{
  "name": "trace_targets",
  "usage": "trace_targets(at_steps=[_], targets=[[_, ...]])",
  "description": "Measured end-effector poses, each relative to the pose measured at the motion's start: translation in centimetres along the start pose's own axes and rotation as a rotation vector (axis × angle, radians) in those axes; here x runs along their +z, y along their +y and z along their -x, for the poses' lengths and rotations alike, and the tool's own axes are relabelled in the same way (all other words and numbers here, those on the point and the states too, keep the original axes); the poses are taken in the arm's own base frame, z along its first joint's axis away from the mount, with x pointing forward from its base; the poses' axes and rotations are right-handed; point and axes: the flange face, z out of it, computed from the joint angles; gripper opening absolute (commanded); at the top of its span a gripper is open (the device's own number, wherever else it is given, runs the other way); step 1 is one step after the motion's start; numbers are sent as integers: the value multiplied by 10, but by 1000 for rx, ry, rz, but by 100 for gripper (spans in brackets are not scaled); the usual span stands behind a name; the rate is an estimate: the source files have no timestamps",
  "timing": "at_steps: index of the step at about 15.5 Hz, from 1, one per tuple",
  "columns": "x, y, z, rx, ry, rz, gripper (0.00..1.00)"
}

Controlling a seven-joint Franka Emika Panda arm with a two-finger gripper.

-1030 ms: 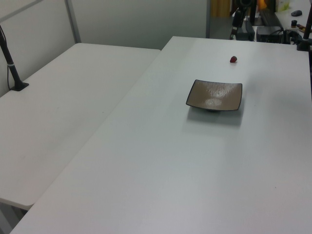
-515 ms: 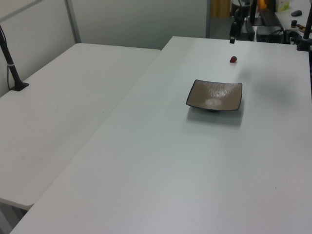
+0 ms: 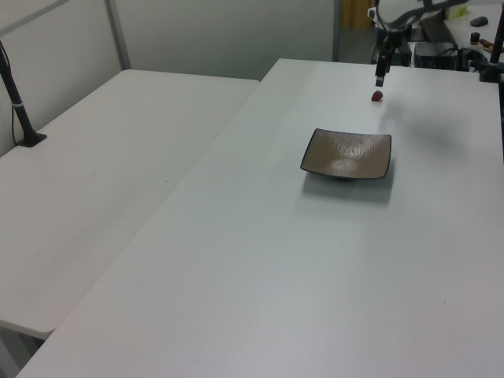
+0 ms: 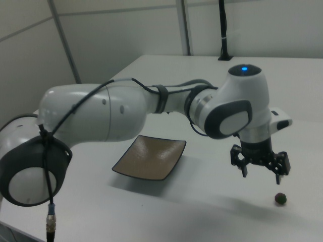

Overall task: Strawberries on a ceramic plate
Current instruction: 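Lower the gripper onto the strawberry and close it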

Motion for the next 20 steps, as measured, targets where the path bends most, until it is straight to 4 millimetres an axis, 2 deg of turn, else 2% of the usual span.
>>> trace_targets(at_steps=[3, 7, 12, 14, 16, 17, 19, 20], targets=[[21, 10, -3, 8, 39, 37, 100], [35, 25, 1, 23, 67, 80, 100], [52, 33, 5, 32, 70, 91, 81], [59, 32, 6, 30, 62, 87, 78], [64, 32, 6, 29, 56, 84, 68], [66, 31, 7, 28, 55, 83, 56], [68, 31, 7, 27, 51, 81, 40], [70, 31, 7, 26, 49, 80, 29]])
